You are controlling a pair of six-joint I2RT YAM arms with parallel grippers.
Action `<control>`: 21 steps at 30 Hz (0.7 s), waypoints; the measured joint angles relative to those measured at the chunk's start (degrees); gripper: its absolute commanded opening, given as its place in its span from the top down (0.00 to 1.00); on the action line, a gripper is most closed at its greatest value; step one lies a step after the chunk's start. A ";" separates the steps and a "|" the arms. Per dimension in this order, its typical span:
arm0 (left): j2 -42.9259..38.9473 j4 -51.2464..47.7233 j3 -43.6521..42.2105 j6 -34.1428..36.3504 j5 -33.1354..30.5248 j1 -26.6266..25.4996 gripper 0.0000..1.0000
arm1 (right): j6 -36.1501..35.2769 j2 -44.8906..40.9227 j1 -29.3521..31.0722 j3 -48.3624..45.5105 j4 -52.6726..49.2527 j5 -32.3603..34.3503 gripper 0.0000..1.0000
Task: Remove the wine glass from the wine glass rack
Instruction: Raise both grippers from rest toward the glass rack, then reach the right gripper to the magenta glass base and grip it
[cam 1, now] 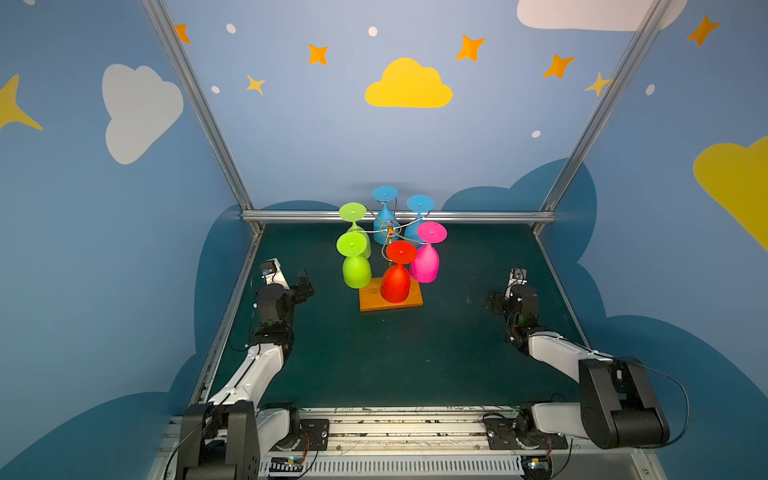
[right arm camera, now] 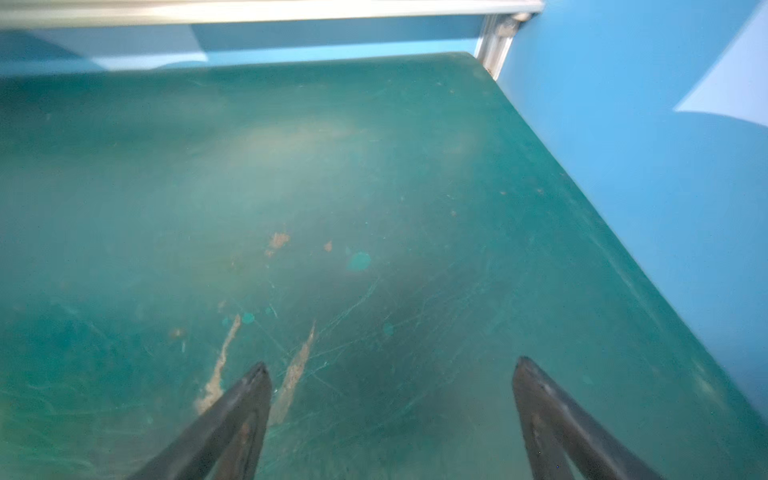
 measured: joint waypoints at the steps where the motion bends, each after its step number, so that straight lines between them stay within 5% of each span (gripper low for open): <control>1: -1.42 0.04 -0.17 -2.47 -0.44 0.00 0.01 | 1.66 -1.86 -0.48 2.58 -3.82 -0.24 0.09; 9: -16.76 -3.89 -1.07 -19.15 -2.05 2.34 0.01 | 20.06 -20.96 -5.20 13.90 -10.36 -17.75 0.08; 13: -21.97 -12.24 7.06 -15.87 2.69 3.93 0.01 | 25.31 -21.14 -5.29 14.36 -11.58 -28.89 0.20; 17: -22.23 -19.45 15.69 -9.25 8.96 4.07 0.01 | 28.00 -12.72 -5.03 22.51 -19.34 -42.14 0.11; 21: -21.77 -22.88 16.31 -6.45 13.70 4.61 0.01 | 31.06 -8.15 -2.95 27.82 -21.92 -50.64 0.17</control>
